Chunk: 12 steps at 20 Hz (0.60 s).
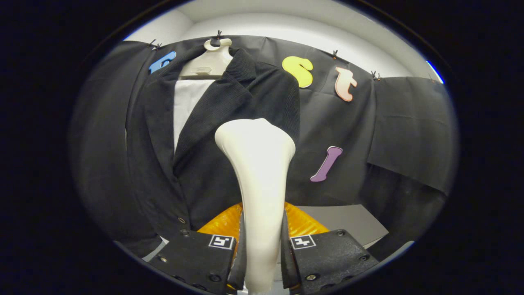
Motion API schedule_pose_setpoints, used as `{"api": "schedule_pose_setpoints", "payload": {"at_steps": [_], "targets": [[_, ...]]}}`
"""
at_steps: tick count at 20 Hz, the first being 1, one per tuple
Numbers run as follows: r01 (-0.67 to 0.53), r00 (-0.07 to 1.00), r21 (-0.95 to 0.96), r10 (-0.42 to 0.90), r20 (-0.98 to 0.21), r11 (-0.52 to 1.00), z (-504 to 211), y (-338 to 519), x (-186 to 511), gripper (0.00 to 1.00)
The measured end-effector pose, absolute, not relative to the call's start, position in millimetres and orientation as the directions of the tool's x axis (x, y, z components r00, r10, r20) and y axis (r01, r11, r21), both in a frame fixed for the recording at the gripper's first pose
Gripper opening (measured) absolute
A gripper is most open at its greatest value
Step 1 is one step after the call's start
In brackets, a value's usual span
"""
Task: Iron the clothes twice with a garment steamer, once on the left side and once on the right side.
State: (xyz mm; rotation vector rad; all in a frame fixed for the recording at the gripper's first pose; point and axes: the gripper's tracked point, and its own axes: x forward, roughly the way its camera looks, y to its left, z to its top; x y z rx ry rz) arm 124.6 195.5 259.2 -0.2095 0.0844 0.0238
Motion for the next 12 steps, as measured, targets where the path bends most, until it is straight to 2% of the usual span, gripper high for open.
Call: {"api": "schedule_pose_setpoints", "payload": {"at_steps": [12], "targets": [[-0.077, 0.979, -0.250, 0.026, -0.201, 0.965, 185, 201, 132, 0.37]]}}
